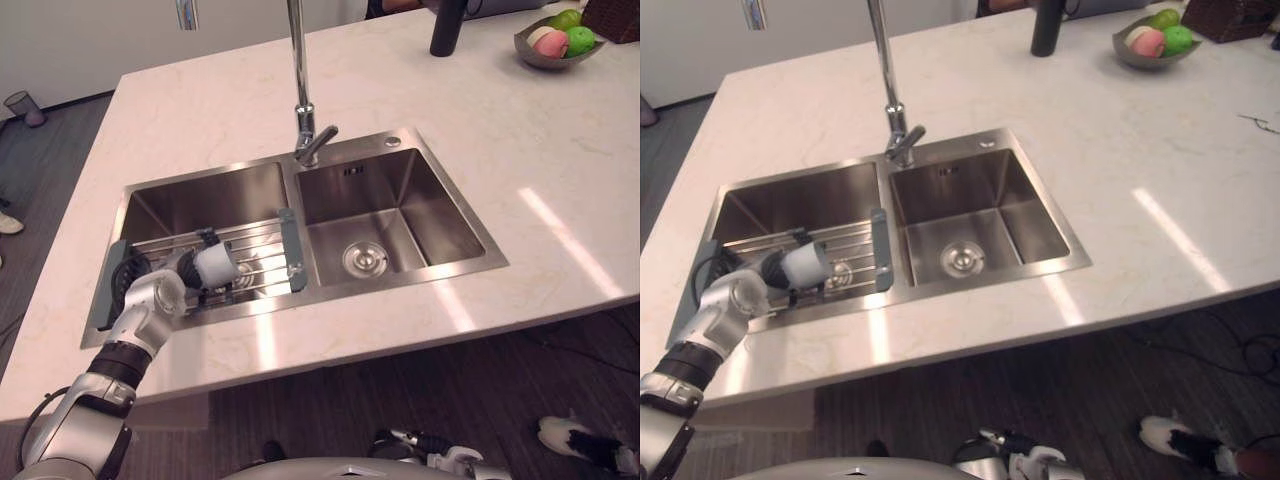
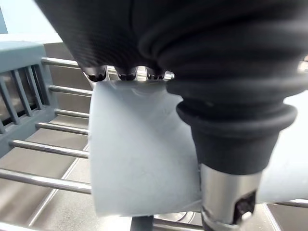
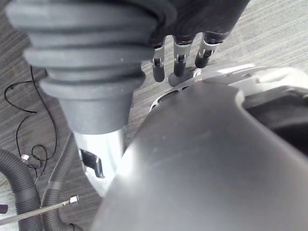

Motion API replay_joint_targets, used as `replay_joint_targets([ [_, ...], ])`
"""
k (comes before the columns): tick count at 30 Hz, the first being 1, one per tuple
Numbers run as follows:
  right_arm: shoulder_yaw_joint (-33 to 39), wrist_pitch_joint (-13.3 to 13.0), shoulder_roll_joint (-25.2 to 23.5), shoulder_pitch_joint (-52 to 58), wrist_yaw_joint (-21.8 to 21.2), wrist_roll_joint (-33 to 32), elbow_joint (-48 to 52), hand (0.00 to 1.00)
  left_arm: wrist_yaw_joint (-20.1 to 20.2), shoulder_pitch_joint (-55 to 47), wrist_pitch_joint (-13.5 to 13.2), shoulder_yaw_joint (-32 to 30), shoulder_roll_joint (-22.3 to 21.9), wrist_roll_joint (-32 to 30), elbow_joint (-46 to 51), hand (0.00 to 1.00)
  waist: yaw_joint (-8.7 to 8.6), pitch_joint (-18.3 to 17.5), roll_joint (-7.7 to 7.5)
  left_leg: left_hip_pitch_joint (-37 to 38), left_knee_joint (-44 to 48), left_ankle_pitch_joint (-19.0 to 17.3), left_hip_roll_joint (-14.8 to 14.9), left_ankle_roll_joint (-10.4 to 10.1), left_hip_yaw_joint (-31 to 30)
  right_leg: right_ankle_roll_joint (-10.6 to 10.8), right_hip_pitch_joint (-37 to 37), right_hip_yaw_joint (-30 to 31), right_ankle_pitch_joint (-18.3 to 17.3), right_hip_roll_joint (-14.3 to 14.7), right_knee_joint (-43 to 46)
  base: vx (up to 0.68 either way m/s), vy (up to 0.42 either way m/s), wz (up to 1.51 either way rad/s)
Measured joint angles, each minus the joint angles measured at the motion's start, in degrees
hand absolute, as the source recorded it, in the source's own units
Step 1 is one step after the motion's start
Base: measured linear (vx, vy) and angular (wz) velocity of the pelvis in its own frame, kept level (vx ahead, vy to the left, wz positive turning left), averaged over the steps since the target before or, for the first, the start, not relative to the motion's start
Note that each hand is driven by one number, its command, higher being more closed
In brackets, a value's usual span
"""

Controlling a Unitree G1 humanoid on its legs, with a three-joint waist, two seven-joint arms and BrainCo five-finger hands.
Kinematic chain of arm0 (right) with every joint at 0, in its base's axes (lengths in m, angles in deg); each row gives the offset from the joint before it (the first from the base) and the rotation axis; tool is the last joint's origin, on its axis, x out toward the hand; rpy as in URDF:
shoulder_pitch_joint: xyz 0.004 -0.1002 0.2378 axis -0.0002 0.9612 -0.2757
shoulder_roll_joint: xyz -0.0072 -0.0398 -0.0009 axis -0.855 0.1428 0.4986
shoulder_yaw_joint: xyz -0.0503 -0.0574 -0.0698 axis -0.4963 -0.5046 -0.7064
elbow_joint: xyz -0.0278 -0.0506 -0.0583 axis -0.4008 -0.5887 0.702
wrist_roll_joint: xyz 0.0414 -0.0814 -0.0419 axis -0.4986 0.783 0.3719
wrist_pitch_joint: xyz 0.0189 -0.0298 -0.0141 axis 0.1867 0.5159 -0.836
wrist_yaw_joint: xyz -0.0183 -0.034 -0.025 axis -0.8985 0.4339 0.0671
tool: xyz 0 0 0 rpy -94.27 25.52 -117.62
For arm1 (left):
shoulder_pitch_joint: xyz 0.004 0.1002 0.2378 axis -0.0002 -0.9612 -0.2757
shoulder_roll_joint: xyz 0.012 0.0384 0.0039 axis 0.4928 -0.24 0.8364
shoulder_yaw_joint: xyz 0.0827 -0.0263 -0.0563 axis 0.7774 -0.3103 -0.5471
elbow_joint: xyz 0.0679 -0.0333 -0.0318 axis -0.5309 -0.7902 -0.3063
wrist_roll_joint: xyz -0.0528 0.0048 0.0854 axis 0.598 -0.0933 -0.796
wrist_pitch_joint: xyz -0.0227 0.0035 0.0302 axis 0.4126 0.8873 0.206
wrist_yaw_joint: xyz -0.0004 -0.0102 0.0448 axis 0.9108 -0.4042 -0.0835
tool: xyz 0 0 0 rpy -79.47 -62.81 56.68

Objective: Walk over to the sink, pick up the cup, carry it to the dishwasher, place the cup inside the dishwasher, then close the dishwasher door

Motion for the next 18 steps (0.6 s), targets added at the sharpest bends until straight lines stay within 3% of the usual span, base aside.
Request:
replay_joint_targets([
  [10, -0.15, 0.75, 0.06, -0.15, -0.21, 0.01, -0.09, 0.00, -3.87, -0.45, -3.35, 0.05, -0.50, 1.31, -2.32, 1.00, -0.02, -0.04, 0.05, 0.01, 0.00, -0.04, -0.07, 0.03, -0.33, 0.11, 0.28, -0.41, 0.05, -0.04, -0.25, 0.00, -0.001, 0.01],
  [18, -0.34, 0.65, 0.04, -0.17, -0.19, 0.00, -0.23, 0.00, -9.83, -2.92, -7.94, -0.20, -0.40, 10.86, -0.34, 1.00, 0.17, 0.02, -0.06, -0.27, 0.00, 0.00, -0.18, 0.07, -1.48, 0.12, 1.15, -1.71, 0.04, -0.04, -0.96, 0.00, -0.006, 0.07],
])
